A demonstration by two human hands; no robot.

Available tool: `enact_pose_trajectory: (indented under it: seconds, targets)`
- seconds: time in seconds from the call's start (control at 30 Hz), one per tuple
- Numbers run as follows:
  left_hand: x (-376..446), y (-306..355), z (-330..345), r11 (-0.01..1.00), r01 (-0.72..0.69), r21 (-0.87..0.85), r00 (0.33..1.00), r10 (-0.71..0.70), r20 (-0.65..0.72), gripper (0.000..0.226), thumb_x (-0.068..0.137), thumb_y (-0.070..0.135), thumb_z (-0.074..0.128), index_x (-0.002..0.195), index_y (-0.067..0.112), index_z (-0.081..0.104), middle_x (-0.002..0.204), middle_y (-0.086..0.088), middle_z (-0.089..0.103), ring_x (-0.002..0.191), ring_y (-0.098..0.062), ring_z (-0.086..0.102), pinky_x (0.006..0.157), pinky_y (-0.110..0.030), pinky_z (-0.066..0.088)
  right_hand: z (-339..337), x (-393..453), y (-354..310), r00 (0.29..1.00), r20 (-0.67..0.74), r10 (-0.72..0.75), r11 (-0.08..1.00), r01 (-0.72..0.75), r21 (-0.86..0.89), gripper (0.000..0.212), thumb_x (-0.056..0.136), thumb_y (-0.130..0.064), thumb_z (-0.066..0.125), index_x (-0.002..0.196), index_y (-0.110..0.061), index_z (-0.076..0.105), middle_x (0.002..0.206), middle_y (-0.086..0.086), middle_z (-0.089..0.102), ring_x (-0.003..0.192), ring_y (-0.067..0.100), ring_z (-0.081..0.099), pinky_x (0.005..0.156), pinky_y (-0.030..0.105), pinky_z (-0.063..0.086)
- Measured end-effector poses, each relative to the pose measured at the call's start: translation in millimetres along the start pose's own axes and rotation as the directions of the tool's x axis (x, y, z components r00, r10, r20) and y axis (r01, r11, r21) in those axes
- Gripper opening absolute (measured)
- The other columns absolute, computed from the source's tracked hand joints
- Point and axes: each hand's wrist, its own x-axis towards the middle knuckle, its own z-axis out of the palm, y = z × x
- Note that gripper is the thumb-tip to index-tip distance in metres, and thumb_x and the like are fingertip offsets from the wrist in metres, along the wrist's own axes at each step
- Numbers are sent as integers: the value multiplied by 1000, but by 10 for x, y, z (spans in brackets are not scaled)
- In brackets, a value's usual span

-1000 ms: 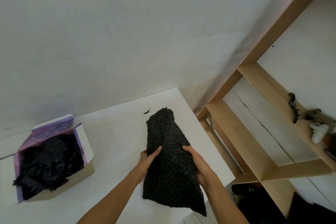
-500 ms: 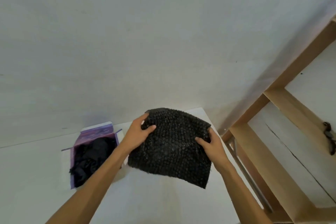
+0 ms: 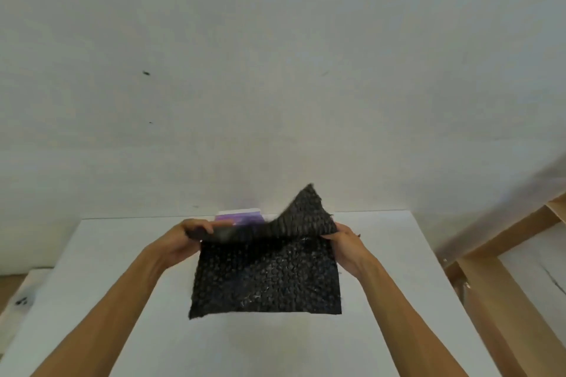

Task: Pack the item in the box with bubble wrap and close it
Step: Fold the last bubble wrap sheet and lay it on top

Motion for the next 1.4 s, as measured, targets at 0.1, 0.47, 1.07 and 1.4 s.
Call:
enact_pose_trajectory:
  seconds: [0.1,0.47,1.07,1.4]
  targets:
    - [7,73,-280,969,95,226,991,-70,-117,31,86,0,48,90,5,78,111,1,76,93,-21,73,62,-27,58,106,221,54,994,75,77,996,-80,45,26,94,1,54,109,-2,75,129,6,68,125,29,57,107,50,45]
    - [322,-107,-484,893,15,451,978,80,-192,55,102,-4,36,89,23,82,114,5,70,110,-15,62,85,-21,52,644,439,250,993,-82,80,836,-112,-537,73,84,-46,76,144,-29,38,135,-2,49,123,24,54,89,32,53]
    - [516,-1078,278,15,-117,993,971,213,111,85,84,85,4,155,40,-9,164,-7,-15,152,-27,-10,122,-48,-7,543,601,233,948,-315,44,776,-231,-586,99,86,-36,77,158,-17,11,156,13,37,137,35,44,110,50,42]
    - [498,-1413,570,2,-57,998,994,90,56,71,101,57,11,145,25,-34,161,-12,-28,146,-31,-29,108,-44,-34,797,445,138,929,-319,-189,724,-88,-684,65,90,-27,73,146,-15,42,139,9,57,121,26,59,97,32,50]
